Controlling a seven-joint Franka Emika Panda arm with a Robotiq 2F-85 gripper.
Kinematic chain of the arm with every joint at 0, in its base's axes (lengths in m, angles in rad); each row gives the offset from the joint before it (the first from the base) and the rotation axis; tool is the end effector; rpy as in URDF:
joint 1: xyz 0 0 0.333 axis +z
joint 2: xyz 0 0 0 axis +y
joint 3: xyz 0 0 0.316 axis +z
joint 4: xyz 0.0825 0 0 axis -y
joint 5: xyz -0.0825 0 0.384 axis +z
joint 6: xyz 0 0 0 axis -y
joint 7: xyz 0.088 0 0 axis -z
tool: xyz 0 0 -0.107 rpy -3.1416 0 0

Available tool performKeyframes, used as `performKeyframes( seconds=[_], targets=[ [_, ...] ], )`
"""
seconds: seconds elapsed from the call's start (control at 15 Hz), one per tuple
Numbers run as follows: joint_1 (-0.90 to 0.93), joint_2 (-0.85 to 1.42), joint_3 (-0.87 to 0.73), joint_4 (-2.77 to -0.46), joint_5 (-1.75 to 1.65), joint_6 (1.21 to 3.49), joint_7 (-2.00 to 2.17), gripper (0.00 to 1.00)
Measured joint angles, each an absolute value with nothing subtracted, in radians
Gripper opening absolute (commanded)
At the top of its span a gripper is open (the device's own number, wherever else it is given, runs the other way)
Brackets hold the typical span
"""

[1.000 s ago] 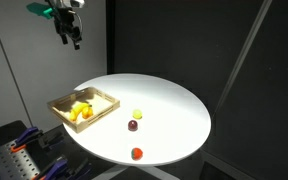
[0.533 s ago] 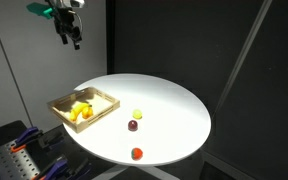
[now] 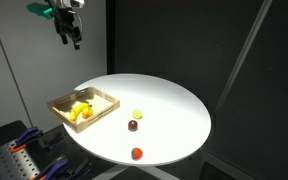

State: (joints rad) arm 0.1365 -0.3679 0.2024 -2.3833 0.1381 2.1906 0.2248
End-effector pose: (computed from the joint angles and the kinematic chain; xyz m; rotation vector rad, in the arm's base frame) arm 0.4233 0.1589 0.4733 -3.0412 -0.0552 -0.2307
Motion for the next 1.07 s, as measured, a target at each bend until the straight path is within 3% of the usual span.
performKeyframes(
  seconds=[1.07],
  targets=[
    [0.124, -0.349, 0.201, -2.381, 0.105, 2.214, 0.225, 1.00]
  ],
)
